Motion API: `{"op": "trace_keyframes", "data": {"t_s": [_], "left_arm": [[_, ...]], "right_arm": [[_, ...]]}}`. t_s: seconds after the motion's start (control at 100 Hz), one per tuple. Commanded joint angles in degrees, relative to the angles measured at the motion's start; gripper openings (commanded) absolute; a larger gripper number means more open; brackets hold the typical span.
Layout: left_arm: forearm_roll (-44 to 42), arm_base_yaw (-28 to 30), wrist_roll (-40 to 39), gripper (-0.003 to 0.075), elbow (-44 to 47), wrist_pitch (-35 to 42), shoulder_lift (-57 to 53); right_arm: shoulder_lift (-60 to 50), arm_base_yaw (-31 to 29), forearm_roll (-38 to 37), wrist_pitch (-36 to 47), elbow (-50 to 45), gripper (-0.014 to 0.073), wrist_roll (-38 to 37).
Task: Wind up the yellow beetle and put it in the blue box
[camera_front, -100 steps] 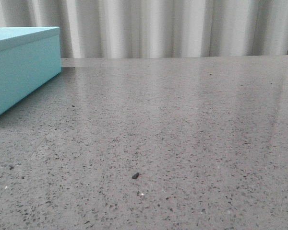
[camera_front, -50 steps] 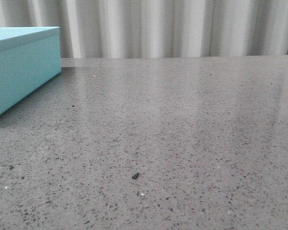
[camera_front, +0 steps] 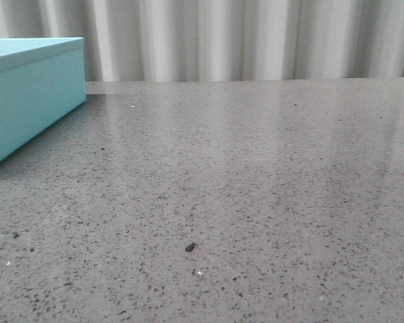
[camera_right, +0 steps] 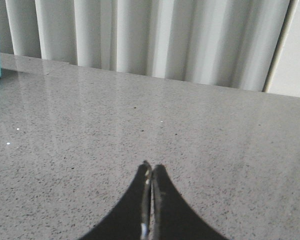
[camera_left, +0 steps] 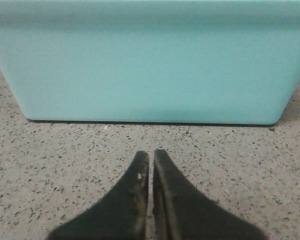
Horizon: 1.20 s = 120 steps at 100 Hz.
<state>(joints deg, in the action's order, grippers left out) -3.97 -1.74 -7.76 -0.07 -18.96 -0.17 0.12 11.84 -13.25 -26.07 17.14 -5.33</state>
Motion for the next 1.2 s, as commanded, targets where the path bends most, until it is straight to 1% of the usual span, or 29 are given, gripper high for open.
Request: {"op": "trace_keyframes", "data": {"t_s": [0.0,0.1,0.15,0.24,0.41,0.48,0.55,0.66,0.69,0.72,0.9,0.96,1.02,1.19], "left_arm": [[0.16,0.19,-0.55,-0.0021,1.48,2.99,-1.85],[0.16,0.19,-0.55,-0.0021,1.48,2.99,-1.85],[0.16,0.19,-0.55,-0.0021,1.48,2.99,-1.85],[0.16,0.19,-0.55,-0.0021,1.48,2.99,-1.85],[0.16,0.19,-0.55,-0.0021,1.48,2.99,-1.85],[0.16,0.19,-0.55,-0.0021,1.48,2.99,-1.85],[0.16,0.19,-0.55,-0.0021,1.48,2.99,-1.85],[0.16,0.19,-0.55,-0.0021,1.48,2.99,-1.85],[0.16,0.19,-0.55,-0.0021,1.48,2.99,-1.85],[0.16,0.19,-0.55,-0.0021,1.48,2.99,-1.85],[0.16,0.19,-0.55,-0.0021,1.48,2.99,-1.85],[0.16,0.19,-0.55,-0.0021,1.48,2.99,-1.85],[0.16,0.19,-0.55,-0.0021,1.48,2.99,-1.85],[0.16,0.19,-0.55,-0.0021,1.48,2.99,-1.85]], "right_arm": [[0.72,0.07,-2.23,5.20,1.31,-0.0061,0.52],[0.72,-0.20,-3.08,7.90,0.32,-0.0061,0.52],[0.72,-1.06,-3.13,11.01,-0.73,-0.0061,0.52],[0.72,-4.30,-2.87,18.26,-3.32,-0.0061,0.52],[0.72,-11.47,1.77,31.76,-8.82,-0.0061,0.52],[0.72,-13.76,3.48,35.20,-11.50,-0.0061,0.52],[0.72,-14.93,5.96,36.70,-14.58,-0.0061,0.52],[-0.38,-15.06,9.58,36.43,-19.12,-0.0061,0.52],[-0.91,-15.06,9.58,31.41,-18.81,-0.0061,0.52],[-0.91,-15.06,9.58,29.74,-18.68,-0.0061,0.52],[-0.91,-15.50,9.58,24.40,-18.94,-0.0061,1.74],[-1.16,-15.50,9.87,21.27,-18.94,-0.0061,2.98],[-1.88,-15.50,10.29,17.61,-18.94,-0.0061,2.97],[-1.88,-15.50,10.55,10.48,-18.94,-0.0061,2.97]]}}
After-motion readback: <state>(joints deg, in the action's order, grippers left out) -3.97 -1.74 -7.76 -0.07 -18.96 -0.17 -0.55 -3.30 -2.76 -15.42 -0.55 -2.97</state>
